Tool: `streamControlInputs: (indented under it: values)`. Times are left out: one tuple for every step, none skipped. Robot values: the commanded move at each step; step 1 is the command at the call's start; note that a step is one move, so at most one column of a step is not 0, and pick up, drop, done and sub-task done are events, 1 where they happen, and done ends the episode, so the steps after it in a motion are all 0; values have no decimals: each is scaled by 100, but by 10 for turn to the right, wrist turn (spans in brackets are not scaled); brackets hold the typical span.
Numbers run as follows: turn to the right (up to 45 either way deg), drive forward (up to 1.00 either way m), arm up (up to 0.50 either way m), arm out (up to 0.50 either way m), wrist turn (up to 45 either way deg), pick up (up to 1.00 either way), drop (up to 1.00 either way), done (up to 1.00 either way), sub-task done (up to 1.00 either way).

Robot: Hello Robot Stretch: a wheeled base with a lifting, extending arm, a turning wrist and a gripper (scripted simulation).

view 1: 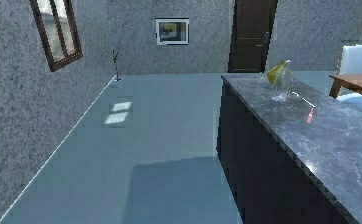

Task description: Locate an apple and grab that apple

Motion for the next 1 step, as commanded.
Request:
streamControlInputs:
  values:
    - [0,0,0,0,450,0,0,0,0]
